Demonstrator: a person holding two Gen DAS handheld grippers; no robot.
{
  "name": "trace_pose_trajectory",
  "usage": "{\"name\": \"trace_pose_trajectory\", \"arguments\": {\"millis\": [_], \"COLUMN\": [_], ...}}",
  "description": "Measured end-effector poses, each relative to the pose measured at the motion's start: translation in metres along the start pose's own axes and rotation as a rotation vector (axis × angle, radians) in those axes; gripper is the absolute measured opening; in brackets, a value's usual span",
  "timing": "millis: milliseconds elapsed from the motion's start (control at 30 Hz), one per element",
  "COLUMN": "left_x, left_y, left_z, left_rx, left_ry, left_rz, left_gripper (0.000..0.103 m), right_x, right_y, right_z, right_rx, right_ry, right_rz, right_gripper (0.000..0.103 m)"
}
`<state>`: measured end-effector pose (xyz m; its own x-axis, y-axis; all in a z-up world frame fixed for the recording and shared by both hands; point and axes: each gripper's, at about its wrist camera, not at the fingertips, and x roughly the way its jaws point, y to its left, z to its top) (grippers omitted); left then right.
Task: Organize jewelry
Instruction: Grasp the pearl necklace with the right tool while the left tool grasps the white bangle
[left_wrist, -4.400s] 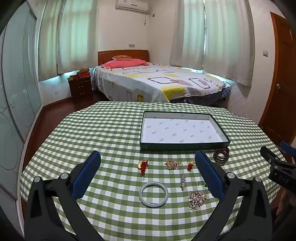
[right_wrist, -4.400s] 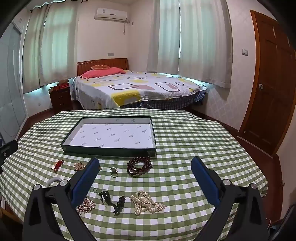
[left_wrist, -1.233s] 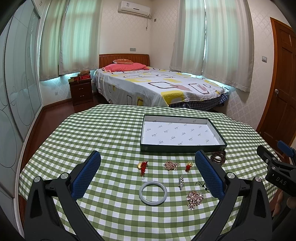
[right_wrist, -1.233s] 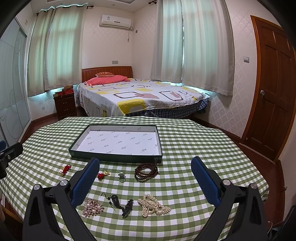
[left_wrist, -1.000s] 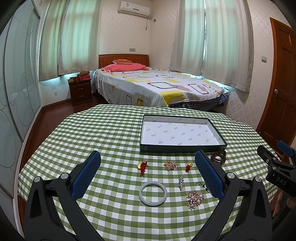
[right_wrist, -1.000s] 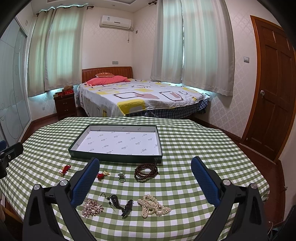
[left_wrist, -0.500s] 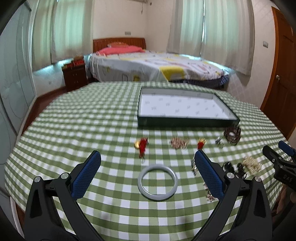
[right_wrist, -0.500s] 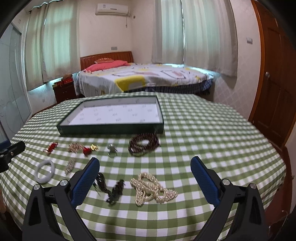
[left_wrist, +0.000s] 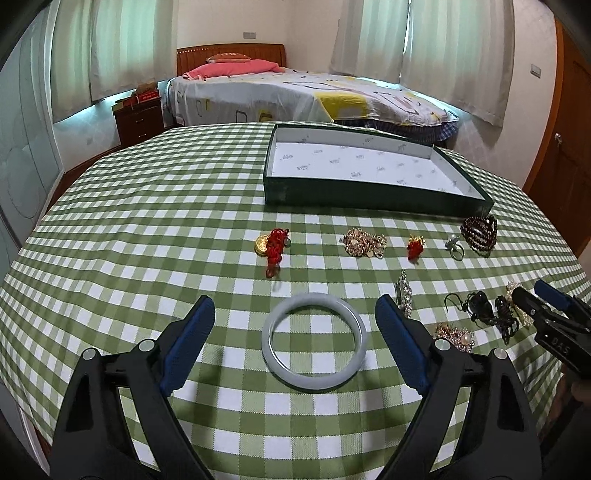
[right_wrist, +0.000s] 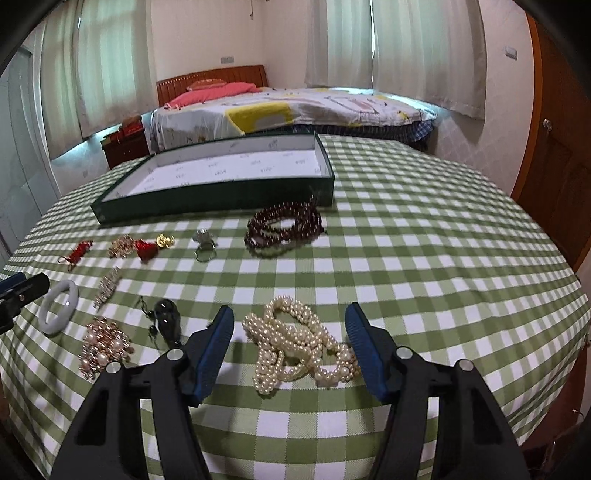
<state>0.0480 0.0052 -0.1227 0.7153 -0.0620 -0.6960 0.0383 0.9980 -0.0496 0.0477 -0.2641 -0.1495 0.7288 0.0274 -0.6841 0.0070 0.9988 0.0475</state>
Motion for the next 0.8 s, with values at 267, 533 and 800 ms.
{"name": "trace_pose_trajectory", "arguments": {"millis": [267,533,800], "left_x": [0.006,0.011,0.028], "left_y": [-0.003,-0.012,-0.008], "left_z": [-0.005,-0.009,-0.015], "left_rx": [0.008,0.033,0.015], "left_ry": [0.030,0.053,0.122], "left_rz": [0.005,0.014,0.037], "left_gripper": [0.087,0.091,0.093], "right_x": [0.002,0.001,0.001], "right_y": [-0.006,-0.009,-0.007], "right_z": [-0.006,-0.007,-0.007], "right_rx": [0.017,0.019,0.018], "right_ry": [0.018,0.014,0.015], "right_rz": [0.002,0.016,0.019], "right_gripper": [0.042,0.024,0.023]}}
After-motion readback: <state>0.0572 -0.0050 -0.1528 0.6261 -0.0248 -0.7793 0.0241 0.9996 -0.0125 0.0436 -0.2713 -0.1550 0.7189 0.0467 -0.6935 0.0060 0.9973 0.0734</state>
